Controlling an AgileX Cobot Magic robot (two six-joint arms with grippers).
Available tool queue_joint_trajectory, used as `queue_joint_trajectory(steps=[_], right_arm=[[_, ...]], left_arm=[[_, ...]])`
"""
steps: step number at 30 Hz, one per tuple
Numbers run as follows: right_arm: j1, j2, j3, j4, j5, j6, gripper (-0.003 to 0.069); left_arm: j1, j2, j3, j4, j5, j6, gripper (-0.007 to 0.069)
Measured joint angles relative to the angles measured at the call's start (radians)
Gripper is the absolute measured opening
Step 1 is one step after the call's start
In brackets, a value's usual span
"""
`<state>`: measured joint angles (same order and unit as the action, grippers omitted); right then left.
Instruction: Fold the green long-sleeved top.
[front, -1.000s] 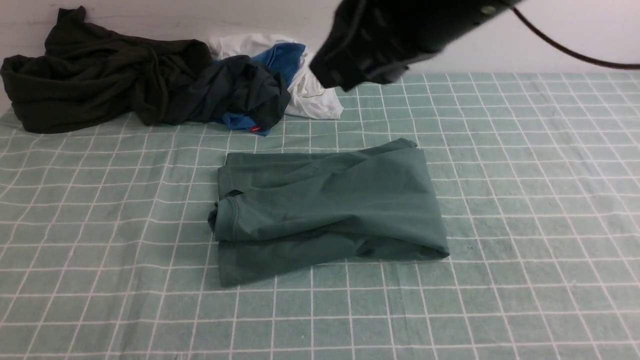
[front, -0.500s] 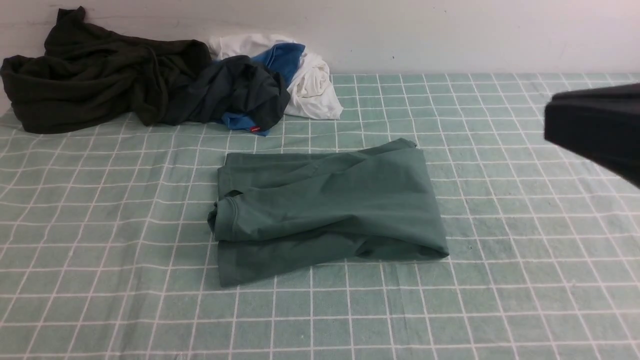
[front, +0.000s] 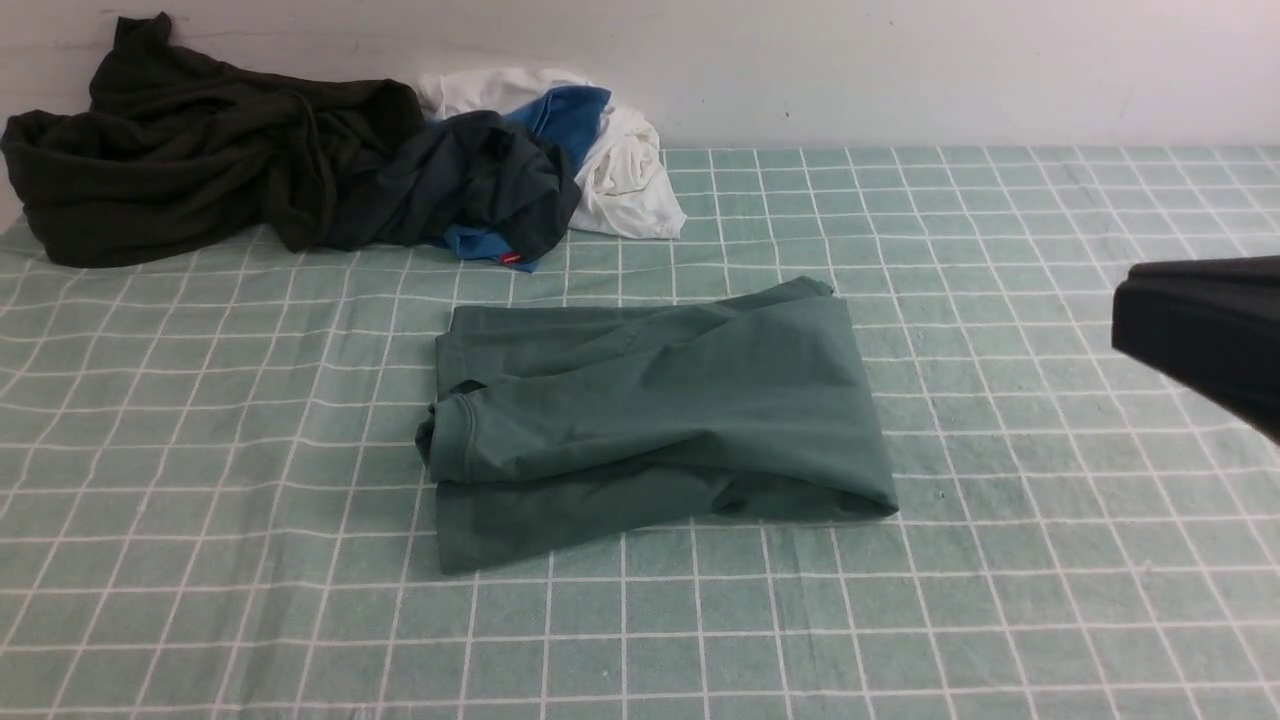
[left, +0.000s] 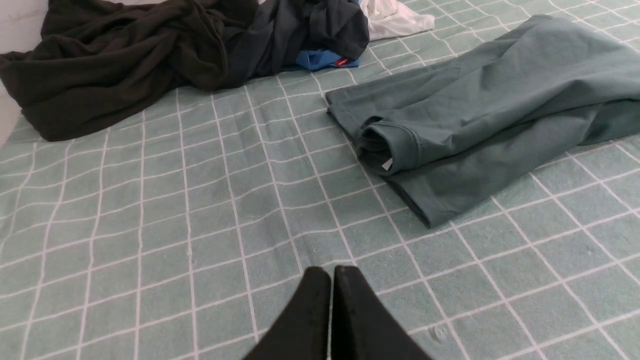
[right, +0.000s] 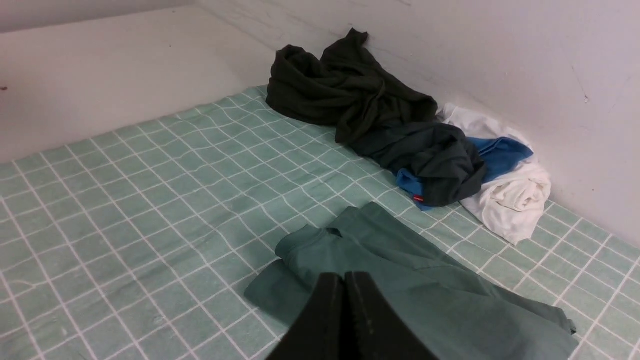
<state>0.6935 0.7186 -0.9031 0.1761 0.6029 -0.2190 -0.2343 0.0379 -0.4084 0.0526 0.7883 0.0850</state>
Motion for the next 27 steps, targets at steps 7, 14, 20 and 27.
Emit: queue_joint_trajectory(steps=[7, 14, 20, 27], right_arm=[[-0.032, -0.061, 0.213, 0.027, -0.271, 0.002, -0.0014], [-0.281, -0.297, 0.606, 0.040, -0.548, 0.069, -0.0014], [-0.604, -0.556, 0.834, -0.041, -0.514, 0.207, -0.0014], [-0.755, -0.723, 0.931, -0.169, -0.312, 0.303, -0.0014]], left_arm=[[0.000, 0.000, 0.000, -0.001, 0.000, 0.000, -0.0003], [0.000, 0.000, 0.000, -0.001, 0.000, 0.000, -0.0003], [0.000, 0.000, 0.000, 0.000, 0.000, 0.000, -0.0003], [0.000, 0.000, 0.000, 0.000, 0.000, 0.000, -0.0003]])
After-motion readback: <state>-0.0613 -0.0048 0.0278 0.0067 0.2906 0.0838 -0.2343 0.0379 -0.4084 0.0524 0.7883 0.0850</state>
